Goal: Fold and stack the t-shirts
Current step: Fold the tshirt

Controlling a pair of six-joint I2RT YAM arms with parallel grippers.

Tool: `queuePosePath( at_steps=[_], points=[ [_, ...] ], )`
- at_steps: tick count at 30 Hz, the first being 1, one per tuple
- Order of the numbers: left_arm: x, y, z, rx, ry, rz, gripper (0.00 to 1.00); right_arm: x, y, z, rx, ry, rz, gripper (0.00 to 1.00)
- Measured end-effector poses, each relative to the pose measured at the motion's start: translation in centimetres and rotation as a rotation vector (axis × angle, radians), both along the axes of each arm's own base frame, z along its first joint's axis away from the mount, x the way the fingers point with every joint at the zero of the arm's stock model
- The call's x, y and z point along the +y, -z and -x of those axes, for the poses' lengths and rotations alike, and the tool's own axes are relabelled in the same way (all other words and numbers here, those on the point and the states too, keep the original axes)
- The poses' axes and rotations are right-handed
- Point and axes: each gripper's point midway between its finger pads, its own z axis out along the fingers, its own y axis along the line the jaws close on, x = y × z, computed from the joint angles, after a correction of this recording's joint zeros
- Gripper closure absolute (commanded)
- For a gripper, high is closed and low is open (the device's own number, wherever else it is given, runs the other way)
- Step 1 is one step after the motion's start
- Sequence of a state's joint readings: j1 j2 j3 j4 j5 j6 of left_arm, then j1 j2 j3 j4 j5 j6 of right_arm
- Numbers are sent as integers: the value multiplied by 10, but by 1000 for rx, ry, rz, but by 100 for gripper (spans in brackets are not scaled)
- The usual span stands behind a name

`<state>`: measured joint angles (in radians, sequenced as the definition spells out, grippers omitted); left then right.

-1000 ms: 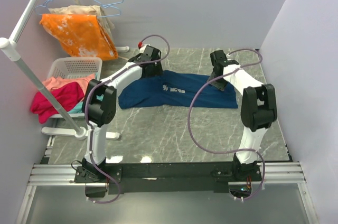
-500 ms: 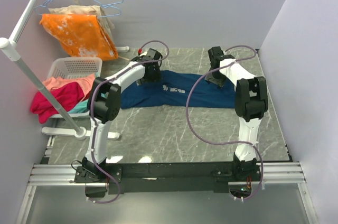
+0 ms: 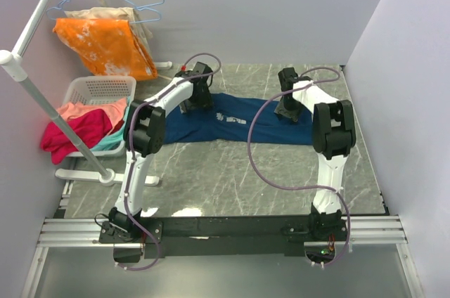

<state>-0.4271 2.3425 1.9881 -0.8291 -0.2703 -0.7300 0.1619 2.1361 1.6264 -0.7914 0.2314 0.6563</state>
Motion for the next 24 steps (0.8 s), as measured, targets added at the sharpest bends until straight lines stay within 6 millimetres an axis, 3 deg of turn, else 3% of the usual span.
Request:
queuePosePath(
  at_steps=[8, 24],
  points=[
    [-1, -2, -27, -29, -6, 29, 14, 1, 1, 29, 34, 2, -19, 45],
    [-8, 2, -44, -49, 47, 22, 13, 23, 1, 99, 105, -45, -11, 46]
  ],
)
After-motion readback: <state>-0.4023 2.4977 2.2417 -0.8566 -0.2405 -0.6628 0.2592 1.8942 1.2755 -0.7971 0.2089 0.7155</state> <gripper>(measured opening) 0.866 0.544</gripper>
